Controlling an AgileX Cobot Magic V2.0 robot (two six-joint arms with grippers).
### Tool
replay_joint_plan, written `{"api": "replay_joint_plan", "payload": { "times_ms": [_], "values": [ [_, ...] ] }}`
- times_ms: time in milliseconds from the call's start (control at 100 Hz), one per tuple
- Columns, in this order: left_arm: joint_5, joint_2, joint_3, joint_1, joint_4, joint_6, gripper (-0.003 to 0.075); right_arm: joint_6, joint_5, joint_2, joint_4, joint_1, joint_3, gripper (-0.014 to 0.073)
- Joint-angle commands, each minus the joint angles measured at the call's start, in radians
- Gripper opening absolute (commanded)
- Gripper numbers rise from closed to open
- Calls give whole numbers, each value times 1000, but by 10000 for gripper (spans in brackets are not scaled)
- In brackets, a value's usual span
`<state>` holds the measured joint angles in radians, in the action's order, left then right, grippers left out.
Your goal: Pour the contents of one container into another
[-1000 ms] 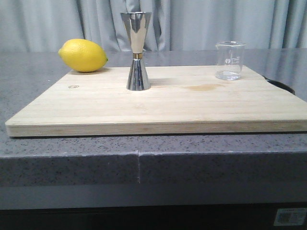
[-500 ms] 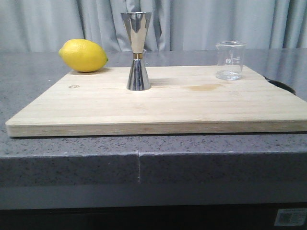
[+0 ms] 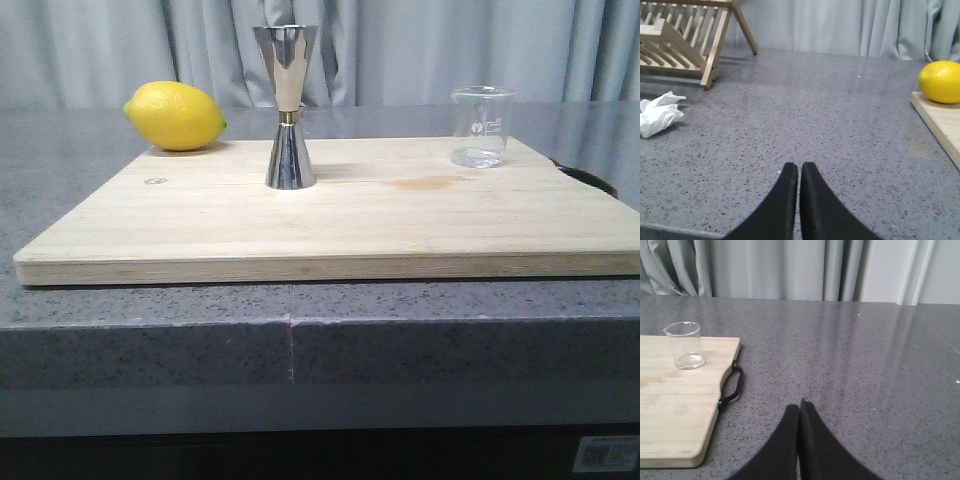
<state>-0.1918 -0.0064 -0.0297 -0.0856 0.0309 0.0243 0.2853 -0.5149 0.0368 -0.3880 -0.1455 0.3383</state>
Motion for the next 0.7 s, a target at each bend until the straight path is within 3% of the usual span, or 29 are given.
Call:
{"api": "replay_joint_plan", "payload": {
  "times_ms": [0, 110, 690],
  "values": [
    [175, -22, 10, 7, -72, 90, -19, -6, 72, 13, -14, -1, 23, -72],
    [304, -22, 63, 7, -110, 127, -19, -6, 72, 13, -14, -1, 23, -71],
    [269, -22, 63, 78, -133, 130, -19, -6, 72, 13, -14, -1, 23, -72]
  ]
}}
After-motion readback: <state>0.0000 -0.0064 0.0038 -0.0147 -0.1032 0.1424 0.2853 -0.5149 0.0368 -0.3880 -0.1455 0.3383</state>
